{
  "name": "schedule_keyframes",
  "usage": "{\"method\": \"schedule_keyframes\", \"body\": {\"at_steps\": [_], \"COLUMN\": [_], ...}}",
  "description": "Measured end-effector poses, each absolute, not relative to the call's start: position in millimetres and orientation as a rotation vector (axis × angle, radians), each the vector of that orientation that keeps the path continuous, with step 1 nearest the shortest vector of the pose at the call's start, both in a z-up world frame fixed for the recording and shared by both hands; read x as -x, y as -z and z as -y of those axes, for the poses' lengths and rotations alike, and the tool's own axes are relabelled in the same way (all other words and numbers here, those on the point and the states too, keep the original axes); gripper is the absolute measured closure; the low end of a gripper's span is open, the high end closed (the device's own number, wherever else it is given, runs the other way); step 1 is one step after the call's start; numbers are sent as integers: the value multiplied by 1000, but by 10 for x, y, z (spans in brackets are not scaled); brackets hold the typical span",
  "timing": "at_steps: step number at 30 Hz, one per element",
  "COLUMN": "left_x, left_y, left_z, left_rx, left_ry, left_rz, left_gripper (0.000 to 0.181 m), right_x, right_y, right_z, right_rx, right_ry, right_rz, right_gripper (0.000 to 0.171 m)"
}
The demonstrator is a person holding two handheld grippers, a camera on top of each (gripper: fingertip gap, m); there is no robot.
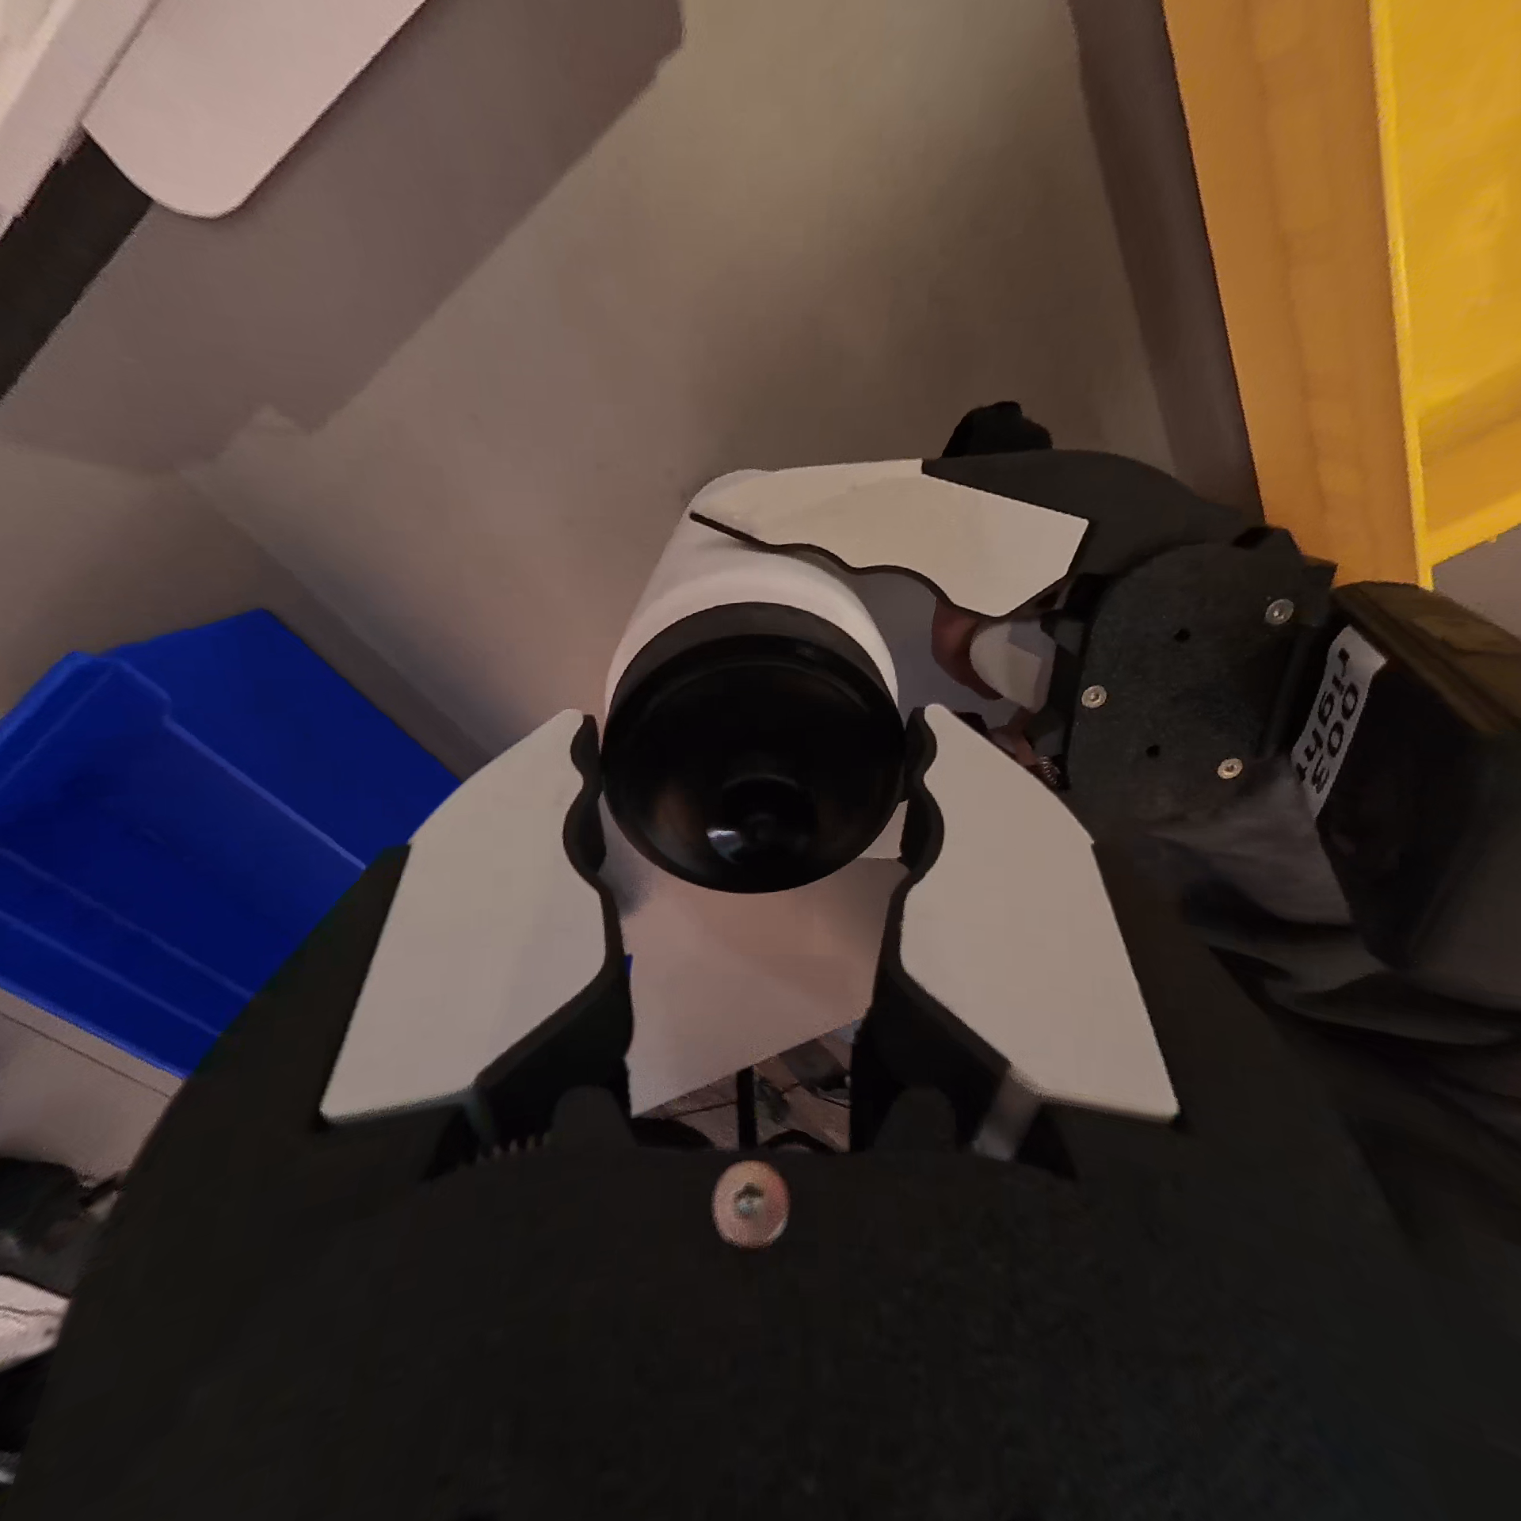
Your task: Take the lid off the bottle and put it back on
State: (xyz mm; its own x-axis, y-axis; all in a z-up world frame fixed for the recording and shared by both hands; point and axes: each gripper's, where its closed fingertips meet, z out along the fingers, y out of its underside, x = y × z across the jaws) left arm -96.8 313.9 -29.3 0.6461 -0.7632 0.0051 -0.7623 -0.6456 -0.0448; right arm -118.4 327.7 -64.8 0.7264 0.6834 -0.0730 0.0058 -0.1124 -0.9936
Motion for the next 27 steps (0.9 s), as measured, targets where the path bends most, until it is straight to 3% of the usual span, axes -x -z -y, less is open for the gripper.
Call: {"method": "schedule_keyframes", "body": {"at_steps": [20, 25, 27], "left_x": [1039, 1008, 990], "left_y": [311, 343, 347], "left_z": [-3104, -3137, -3204], "left_rx": [1827, 1782, 1805], "left_ry": [26, -5, -22], "left_rz": [-2547, -2568, -2473], "left_gripper": [110, 106, 92], "right_x": [1238, 1215, 1215], "right_y": [655, 654, 656], "right_z": [-3285, -3309, -3305], "right_rx": [1614, 1616, 1615], "right_ry": [-624, -628, -626], "right_rz": [588, 567, 570], "right_gripper": [85, 85, 85]}}
